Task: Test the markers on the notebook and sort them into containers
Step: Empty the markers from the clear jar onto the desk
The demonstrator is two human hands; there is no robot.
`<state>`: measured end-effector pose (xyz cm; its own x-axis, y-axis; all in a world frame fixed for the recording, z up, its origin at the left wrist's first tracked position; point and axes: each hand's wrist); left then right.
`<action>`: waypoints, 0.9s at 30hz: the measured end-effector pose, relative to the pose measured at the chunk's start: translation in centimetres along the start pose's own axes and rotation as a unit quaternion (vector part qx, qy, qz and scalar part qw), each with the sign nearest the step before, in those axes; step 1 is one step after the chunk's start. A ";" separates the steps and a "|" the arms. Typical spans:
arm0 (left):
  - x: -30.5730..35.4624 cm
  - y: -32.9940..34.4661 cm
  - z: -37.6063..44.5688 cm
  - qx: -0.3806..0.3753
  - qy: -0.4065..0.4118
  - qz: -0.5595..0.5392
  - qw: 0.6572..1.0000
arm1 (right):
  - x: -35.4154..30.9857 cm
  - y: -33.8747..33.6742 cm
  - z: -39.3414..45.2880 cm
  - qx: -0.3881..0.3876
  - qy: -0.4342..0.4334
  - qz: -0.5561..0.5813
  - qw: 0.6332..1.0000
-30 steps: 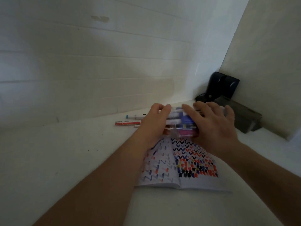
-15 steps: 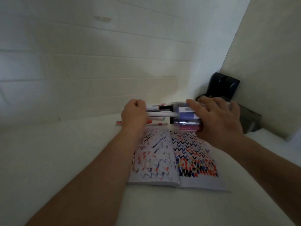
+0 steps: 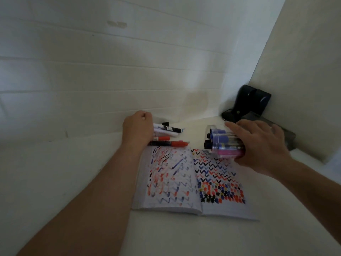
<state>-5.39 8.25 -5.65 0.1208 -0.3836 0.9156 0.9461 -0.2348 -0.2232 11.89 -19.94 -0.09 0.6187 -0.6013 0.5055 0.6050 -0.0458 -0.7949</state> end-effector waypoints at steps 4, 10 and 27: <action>2.0 -0.3 -1.3 -0.010 0.035 0.062 0.997 | 0.0 -1.2 0.9 0.008 -0.019 -0.012 1.000; 6.1 3.9 -6.0 -0.121 -0.091 -0.304 0.940 | -2.0 -6.1 3.6 0.089 -0.067 -0.054 0.992; 4.7 2.8 -3.7 -0.007 -0.307 -0.514 0.801 | -4.4 -4.9 4.9 0.103 -0.024 -0.001 0.994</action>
<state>-3.27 2.45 -3.25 -0.5903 0.5301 0.6088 0.6372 -0.1570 0.7545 8.65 -13.20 3.20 0.6376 -0.5629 0.5260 0.6926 0.1198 -0.7113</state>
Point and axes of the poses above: each hand's wrist, its own z-axis towards the middle knuckle, its own y-axis out of the palm, x = y × z, and after that the axes turned 11 degrees about -z, right-handed
